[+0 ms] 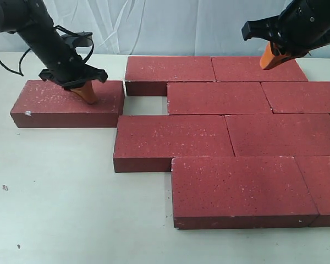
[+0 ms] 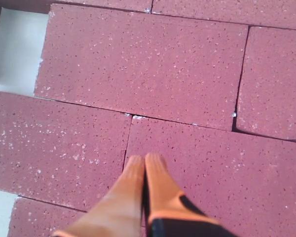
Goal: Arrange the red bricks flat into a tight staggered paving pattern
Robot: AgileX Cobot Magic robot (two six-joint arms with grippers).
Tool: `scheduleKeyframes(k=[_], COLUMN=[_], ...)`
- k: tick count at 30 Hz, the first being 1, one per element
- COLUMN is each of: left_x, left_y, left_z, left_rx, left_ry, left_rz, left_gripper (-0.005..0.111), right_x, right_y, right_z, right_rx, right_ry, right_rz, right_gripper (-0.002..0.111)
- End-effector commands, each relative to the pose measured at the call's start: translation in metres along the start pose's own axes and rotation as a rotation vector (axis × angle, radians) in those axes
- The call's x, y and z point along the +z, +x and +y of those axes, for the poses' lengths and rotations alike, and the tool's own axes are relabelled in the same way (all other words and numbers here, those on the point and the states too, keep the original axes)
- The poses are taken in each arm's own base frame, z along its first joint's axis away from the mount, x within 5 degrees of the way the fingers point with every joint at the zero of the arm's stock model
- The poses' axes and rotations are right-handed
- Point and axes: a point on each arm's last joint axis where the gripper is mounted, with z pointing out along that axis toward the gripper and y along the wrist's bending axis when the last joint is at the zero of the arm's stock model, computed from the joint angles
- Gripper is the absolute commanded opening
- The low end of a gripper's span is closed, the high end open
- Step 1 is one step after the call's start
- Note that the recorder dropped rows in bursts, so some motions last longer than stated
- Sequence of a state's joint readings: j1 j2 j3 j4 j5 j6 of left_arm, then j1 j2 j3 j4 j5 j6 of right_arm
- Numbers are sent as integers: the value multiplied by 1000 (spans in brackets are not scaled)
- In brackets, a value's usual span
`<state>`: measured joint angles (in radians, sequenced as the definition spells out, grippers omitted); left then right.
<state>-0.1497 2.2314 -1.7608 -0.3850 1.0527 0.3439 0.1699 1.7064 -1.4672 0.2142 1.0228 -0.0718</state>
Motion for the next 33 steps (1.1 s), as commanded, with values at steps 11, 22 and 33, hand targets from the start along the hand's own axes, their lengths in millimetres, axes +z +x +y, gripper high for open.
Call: scheduleKeyframes(k=[11, 22, 33], left_x=[-14, -2, 5], left_y=[-2, -9, -11], left_z=[-4, -14, -19], left_rx=[20, 55, 8], left_ry=[-18, -29, 62], left_rz=[-29, -82, -96], left_gripper=[0, 0, 0], right_x=[-2, -2, -2], right_y=[-1, -2, -3], right_z=[-2, -2, -2], right_rx=[-1, 0, 0], right_ry=[3, 2, 3], right_rz=[-21, -31, -45], right_gripper=[-1, -1, -1])
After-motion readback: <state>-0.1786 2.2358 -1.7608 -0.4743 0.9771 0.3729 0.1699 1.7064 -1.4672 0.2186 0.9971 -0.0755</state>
